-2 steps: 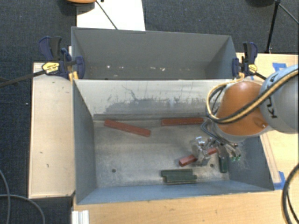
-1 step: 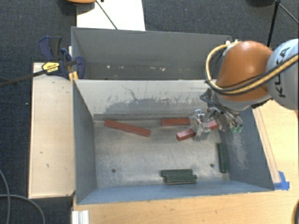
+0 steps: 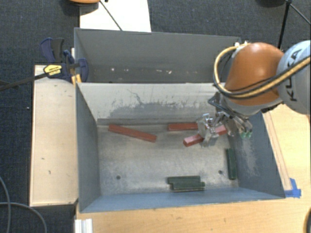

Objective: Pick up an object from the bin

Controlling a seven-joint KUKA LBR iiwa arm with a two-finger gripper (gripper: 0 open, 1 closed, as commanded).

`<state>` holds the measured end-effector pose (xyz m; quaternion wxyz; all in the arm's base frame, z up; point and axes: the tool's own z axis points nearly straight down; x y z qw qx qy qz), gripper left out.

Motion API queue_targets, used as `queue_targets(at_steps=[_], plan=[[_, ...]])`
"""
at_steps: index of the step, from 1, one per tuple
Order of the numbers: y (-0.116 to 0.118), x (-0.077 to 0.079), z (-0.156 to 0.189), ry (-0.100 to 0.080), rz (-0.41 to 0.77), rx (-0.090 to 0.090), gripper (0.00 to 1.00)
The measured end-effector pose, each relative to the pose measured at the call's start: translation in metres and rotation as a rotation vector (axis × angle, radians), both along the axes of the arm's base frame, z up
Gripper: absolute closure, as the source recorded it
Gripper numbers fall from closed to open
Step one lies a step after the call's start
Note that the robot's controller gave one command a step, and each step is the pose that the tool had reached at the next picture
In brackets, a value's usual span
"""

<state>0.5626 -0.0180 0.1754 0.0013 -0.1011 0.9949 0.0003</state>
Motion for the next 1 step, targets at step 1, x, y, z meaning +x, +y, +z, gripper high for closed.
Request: queue_targets(at_steps=[1], plan=[[-0.0121, -0.0166, 0.0528, 0.0, -0.01, 0.0, 1.0]])
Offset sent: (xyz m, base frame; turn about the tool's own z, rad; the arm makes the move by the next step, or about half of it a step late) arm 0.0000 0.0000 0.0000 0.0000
